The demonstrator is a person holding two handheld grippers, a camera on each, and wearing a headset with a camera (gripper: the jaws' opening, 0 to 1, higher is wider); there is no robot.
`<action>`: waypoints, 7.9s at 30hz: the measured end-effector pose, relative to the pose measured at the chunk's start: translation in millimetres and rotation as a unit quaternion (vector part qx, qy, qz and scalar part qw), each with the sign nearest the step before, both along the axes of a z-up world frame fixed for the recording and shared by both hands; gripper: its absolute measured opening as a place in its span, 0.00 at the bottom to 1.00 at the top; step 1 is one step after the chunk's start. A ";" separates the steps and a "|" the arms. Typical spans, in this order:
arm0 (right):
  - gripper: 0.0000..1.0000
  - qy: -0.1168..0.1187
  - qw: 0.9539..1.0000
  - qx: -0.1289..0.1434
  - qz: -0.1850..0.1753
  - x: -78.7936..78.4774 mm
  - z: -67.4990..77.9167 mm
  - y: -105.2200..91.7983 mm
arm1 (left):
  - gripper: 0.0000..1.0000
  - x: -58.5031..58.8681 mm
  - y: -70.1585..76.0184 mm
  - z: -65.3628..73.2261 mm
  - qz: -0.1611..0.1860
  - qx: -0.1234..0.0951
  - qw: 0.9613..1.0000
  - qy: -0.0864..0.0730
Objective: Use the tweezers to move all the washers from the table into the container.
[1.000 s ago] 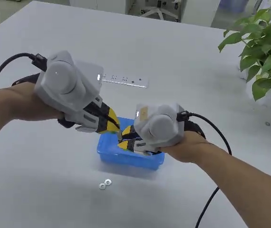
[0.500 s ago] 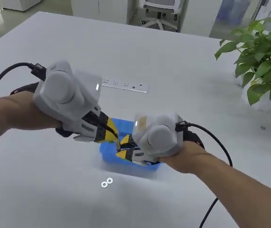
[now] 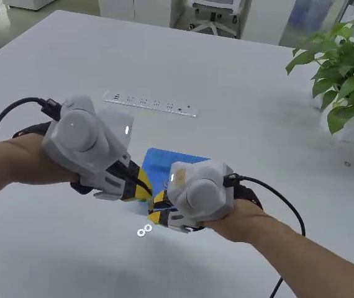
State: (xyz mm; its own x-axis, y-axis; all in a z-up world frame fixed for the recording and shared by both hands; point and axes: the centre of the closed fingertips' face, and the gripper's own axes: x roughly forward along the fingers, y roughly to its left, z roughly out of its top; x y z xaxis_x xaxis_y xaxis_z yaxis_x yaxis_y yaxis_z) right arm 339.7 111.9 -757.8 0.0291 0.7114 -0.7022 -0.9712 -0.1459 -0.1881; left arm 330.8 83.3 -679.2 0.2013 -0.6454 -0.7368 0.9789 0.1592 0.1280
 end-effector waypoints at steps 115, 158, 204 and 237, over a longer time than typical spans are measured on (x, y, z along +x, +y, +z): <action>0.10 0.005 0.999 0.032 -0.036 27.3 46.5 -10.5 | 0.06 23.8 -9.1 42.0 -0.027 0.017 0.999 -0.012; 0.10 0.030 0.998 0.017 -0.051 87.9 7.4 -20.7 | 0.06 85.8 -17.1 3.5 -0.037 0.004 0.999 0.002; 0.11 0.074 0.997 -0.012 -0.033 91.3 -30.4 -8.7 | 0.06 96.3 -3.4 -32.3 -0.025 0.017 0.999 0.033; 0.11 0.030 0.999 0.002 -0.031 73.6 21.9 -8.0 | 0.06 71.5 -5.2 19.3 -0.023 0.021 0.999 -0.010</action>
State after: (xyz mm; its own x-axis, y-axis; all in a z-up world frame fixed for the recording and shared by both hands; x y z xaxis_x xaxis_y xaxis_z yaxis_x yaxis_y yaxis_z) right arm 413.3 103.9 -735.9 0.0314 0.7127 -0.7007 -0.9879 -0.0842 -0.1300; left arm 402.3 78.1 -659.9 0.1864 -0.6225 -0.7601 0.9824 0.1079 0.1525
